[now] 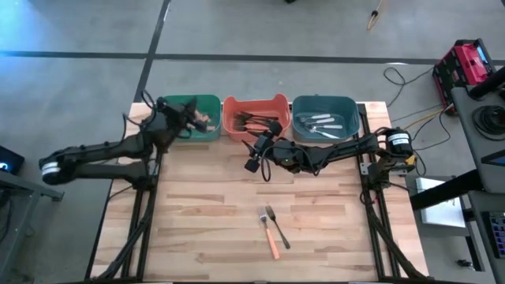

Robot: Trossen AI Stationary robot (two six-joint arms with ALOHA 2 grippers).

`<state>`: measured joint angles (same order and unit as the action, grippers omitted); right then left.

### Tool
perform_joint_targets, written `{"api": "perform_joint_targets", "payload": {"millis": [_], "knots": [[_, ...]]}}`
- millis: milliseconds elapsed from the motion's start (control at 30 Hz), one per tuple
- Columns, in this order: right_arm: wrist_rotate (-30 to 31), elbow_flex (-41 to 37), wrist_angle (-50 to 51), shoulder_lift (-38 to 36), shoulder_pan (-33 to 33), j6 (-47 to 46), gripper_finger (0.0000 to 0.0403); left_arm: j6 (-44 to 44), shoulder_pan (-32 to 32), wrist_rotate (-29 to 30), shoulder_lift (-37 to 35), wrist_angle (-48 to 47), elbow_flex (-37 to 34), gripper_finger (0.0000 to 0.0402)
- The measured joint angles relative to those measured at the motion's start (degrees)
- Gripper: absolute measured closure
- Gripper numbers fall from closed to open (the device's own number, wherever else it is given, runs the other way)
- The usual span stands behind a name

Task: Sort silverware by color (type)
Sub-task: Put the orange fork into the green bin, then put the black fork into the orange bin

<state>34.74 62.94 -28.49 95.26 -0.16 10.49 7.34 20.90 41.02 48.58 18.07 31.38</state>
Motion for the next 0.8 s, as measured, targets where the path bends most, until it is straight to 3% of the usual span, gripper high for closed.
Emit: {"api": "perform_joint_targets", "payload": {"millis": [133, 300, 400, 800], "knots": [[-0.02, 0.00, -0.02, 0.00, -0.25, -0.42, 0.0241, -1.21, 7.52, -0.63, 1.51, -2.88, -0.01, 0.0401], [-0.03, -0.02, 0.18, 0.00, -0.27, -0.74, 0.0241, -10.19, 16.84, -10.21, 5.21, -3.78, -0.02, 0.0401], [-0.04, -0.02, 0.61, 0.00, -0.27, -1.47, 0.0241, -12.79, 20.49, -10.62, 8.26, -3.75, -0.02, 0.0401], [-0.04, -0.02, 1.99, 0.00, -0.27, -1.54, 0.0241, -15.39, 21.77, -11.67, 16.03, -0.25, -0.02, 0.0401]]}}
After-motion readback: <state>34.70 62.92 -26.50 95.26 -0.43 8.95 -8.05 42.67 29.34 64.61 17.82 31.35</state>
